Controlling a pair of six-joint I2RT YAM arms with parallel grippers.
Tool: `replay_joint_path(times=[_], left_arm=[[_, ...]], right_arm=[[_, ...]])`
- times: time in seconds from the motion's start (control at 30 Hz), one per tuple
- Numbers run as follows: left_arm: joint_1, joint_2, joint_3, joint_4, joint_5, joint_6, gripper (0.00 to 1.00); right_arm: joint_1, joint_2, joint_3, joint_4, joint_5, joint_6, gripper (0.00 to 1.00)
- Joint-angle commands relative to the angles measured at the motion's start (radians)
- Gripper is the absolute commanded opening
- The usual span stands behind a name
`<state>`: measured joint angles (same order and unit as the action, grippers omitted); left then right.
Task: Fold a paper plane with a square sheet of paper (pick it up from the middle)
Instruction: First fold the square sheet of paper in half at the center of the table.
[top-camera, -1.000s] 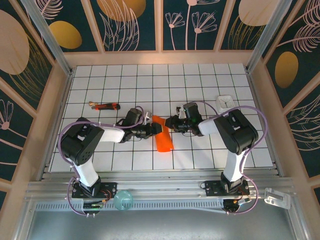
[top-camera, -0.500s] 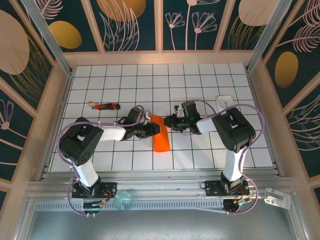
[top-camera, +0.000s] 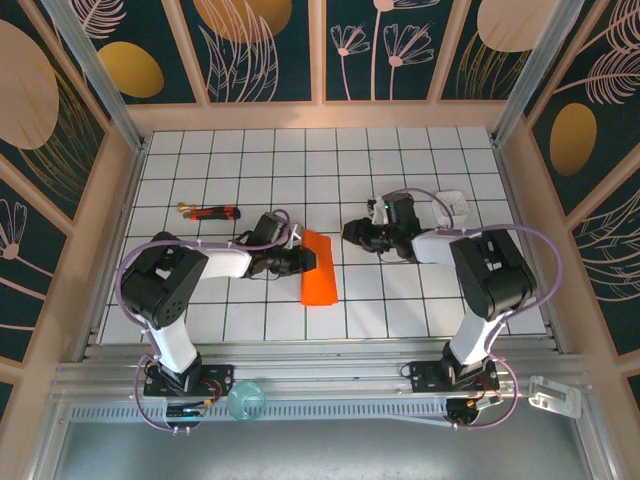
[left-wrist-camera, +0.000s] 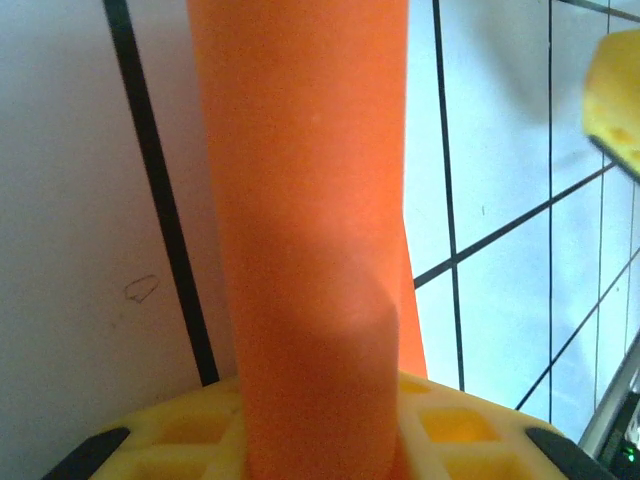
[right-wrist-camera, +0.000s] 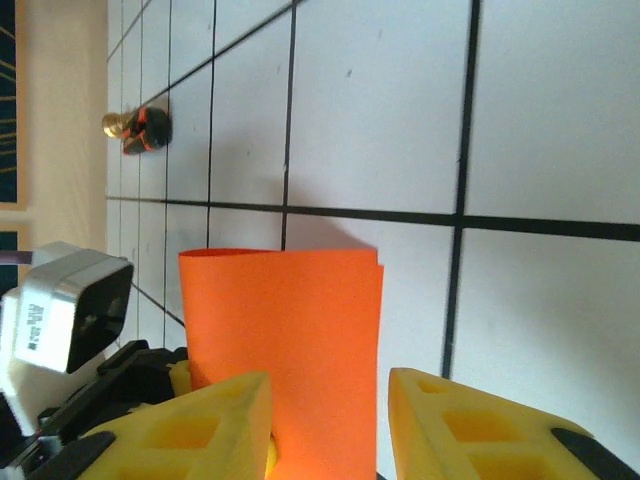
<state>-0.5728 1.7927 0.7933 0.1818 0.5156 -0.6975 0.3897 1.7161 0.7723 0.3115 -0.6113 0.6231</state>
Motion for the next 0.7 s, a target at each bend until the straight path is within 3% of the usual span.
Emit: replay_joint_path(times=[0.0, 0.33, 0.67], left_arm=[[0.002, 0.067, 0.040, -0.103, 0.046, 0.085, 0.31], [0.003, 0.145, 0.135, -0.312, -0.038, 0.151, 0.38], [0.002, 0.142, 0.134, -0.358, -0.111, 0.158, 0.50]], right_arm=[[-0.011, -0.061, -0.030, -0.124, 0.030, -0.089, 0.37], [0.067, -0.069, -0.044, -0.100, 0.020, -0.038, 0.38], [0.105, -0.042, -0.042, -0.071, 0.020, 0.011, 0.35]])
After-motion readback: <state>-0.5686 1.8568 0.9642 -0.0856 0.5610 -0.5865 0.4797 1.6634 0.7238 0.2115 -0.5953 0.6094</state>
